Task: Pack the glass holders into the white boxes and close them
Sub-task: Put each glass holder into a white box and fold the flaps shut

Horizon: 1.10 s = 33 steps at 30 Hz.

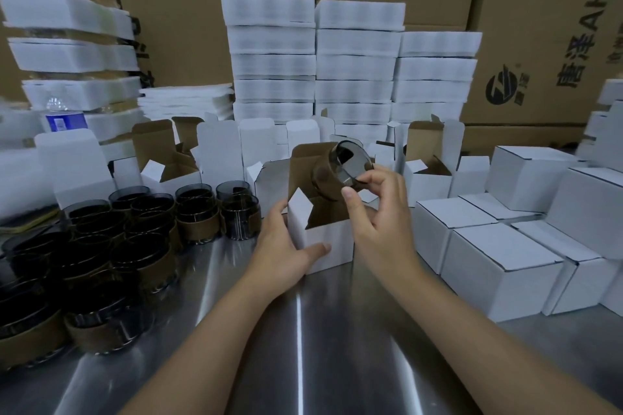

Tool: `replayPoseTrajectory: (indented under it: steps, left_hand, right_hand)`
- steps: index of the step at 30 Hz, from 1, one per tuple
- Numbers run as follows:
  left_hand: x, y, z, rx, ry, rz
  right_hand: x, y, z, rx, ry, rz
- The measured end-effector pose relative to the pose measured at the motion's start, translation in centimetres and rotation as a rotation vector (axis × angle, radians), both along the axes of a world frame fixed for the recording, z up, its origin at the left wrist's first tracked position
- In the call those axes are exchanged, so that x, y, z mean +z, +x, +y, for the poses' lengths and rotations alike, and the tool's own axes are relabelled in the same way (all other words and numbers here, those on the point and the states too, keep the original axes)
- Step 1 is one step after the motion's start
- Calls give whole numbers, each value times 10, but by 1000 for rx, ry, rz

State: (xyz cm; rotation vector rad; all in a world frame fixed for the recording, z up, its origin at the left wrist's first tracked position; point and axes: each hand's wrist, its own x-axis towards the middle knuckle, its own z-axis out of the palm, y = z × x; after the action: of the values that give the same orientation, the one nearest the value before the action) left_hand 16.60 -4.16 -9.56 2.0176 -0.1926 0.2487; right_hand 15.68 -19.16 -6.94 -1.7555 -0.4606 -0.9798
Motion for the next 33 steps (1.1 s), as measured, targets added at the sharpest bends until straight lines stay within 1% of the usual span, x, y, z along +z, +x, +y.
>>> replayPoseTrajectory:
  steps: [6, 10, 12, 20, 22, 25, 27, 33]
  left_hand:
    - [-3, 3, -1, -6, 6, 2]
    - [-3, 1, -2, -5, 14, -14]
    - [-4, 1, -2, -6, 18, -14]
    - [-5, 1, -1, -22, 1, -27]
    - [-5, 1, -1, -32, 11, -35]
    - [-5, 0, -2, -51, 29, -42]
    - [-5, 1, -2, -58, 26, -43]
    - [-4, -1, -3, -65, 21, -41]
  right_hand:
    - [-4, 3, -4, -94, -128, -47]
    - [-4, 1, -3, -198, -308, -105]
    - [-3, 0, -2, -214, -342, -113]
    - [-3, -1, -4, -45, -202, 80]
    - [-1, -1, -6, -59, -234, 90]
    - [0, -1, -7, -150, -351, 97]
    - [0, -2, -6, -195, -385, 111]
    - [3, 0, -8, -188, -471, 238]
